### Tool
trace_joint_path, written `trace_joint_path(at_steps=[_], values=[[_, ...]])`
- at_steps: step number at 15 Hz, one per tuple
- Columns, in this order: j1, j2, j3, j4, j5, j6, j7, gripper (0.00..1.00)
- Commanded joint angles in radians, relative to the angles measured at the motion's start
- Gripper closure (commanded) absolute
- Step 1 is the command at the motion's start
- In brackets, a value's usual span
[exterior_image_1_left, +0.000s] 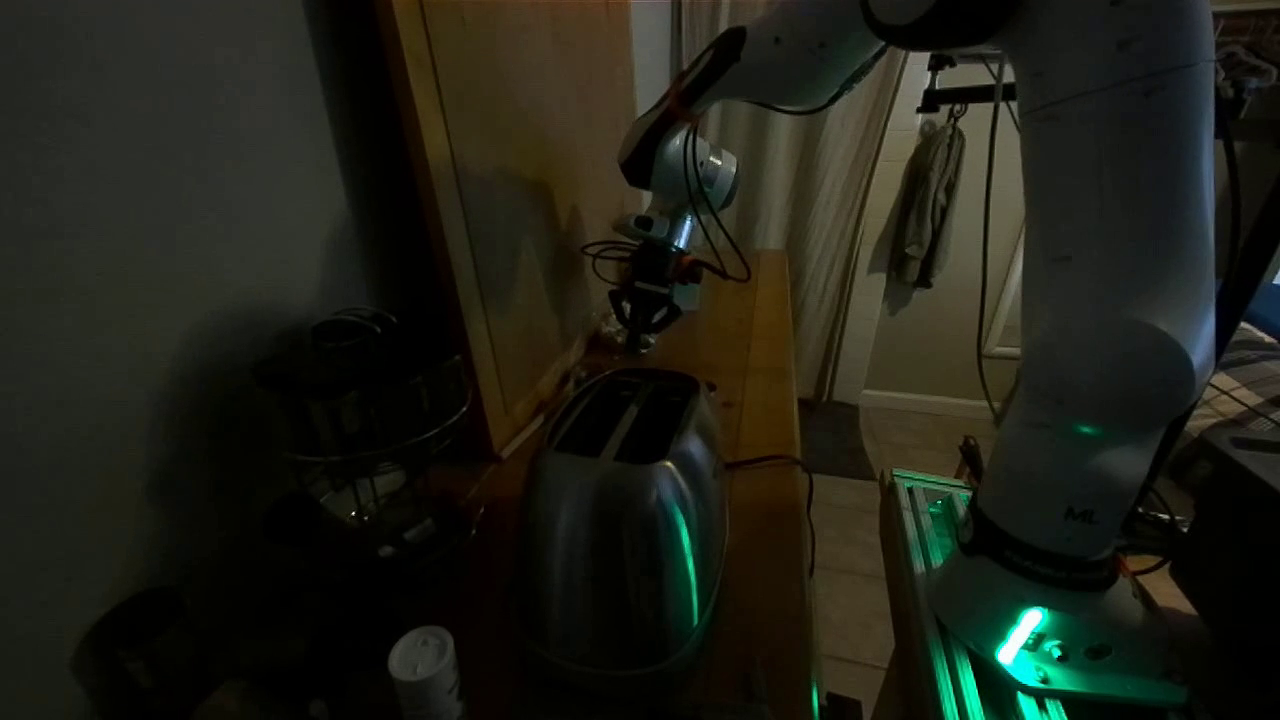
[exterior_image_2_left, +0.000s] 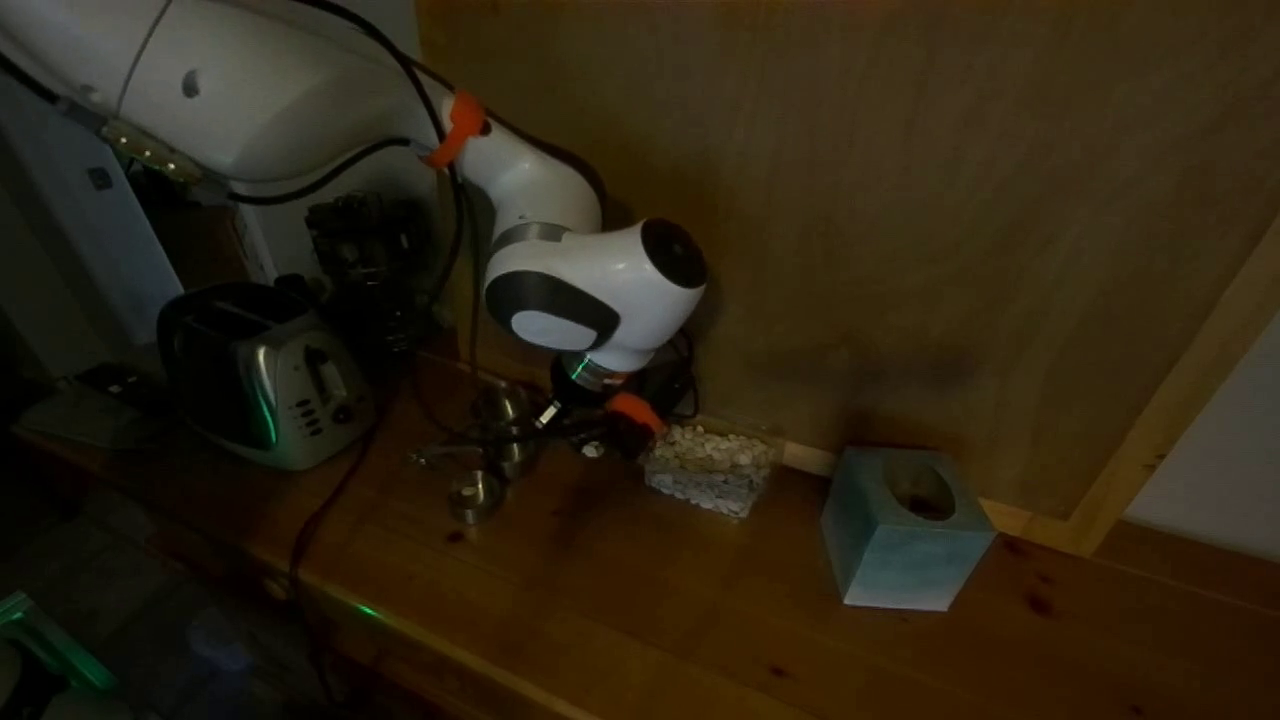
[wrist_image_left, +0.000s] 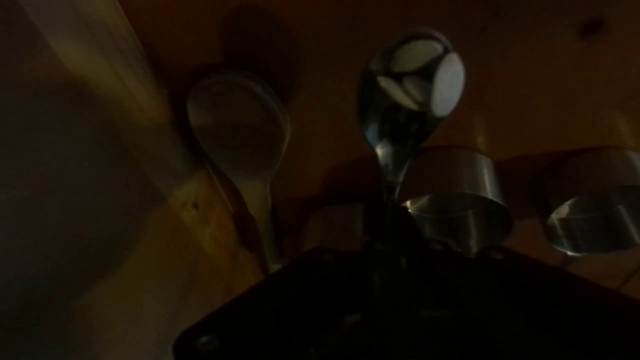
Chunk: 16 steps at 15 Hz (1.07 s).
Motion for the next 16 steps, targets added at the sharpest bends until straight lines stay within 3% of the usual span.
trace_joint_path(at_steps=[1, 5, 16], values=[[0.036, -0.106, -0.018, -0.117, -0.021, 0.097, 0.017, 0.98], [0.052, -0.167, -0.024, -0.164, -0.024, 0.142, 0.016, 0.98], [0.081, -0.227, -0.047, -0.241, -0.009, 0.108, 0.088, 0.98]])
